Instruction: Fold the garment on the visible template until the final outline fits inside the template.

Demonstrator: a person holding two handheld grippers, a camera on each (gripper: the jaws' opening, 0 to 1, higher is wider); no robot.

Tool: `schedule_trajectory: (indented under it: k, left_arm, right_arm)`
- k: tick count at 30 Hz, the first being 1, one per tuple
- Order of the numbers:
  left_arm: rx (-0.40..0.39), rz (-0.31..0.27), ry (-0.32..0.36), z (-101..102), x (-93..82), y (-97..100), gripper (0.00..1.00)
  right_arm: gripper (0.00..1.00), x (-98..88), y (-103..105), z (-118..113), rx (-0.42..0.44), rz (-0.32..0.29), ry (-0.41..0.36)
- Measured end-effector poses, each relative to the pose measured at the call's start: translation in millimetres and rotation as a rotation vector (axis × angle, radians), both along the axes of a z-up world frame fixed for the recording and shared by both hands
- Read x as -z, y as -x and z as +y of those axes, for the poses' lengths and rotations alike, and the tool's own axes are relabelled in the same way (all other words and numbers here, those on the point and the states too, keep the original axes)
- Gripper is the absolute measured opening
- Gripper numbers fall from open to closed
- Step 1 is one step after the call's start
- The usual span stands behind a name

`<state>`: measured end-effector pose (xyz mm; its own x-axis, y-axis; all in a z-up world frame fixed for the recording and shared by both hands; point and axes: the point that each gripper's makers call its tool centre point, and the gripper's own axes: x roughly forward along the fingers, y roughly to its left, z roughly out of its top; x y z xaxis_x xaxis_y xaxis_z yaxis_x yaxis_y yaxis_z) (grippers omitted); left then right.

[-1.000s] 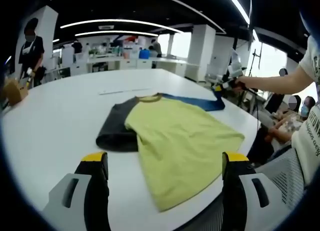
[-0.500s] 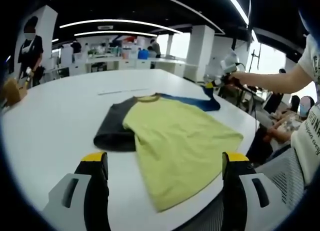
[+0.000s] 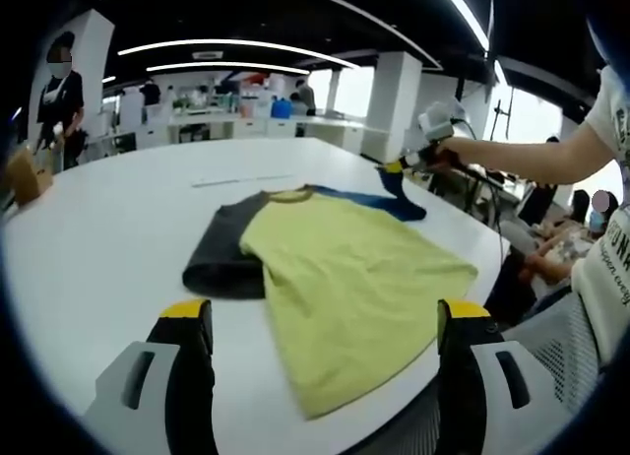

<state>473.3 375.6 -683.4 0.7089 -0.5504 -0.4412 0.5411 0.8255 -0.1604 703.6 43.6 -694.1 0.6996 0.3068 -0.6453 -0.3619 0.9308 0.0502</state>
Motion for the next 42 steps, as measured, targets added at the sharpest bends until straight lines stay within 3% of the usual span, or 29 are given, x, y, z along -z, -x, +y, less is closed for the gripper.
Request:
schedule_trajectory:
  k: [18,42]
  left_arm:
    - [0.003,0.001,-0.007,2.7,3.5,-0.8,0.91]
    - [0.019,0.005,-0.008,-0.9,4.0,0.0,0.91]
  right_arm:
    - [0.00,7.8,-10.4,64.7,-0.083,0.007,-0.033]
    - [0.00,-1.4,-21.6,148.6,-0.164,0.010,-0.086]
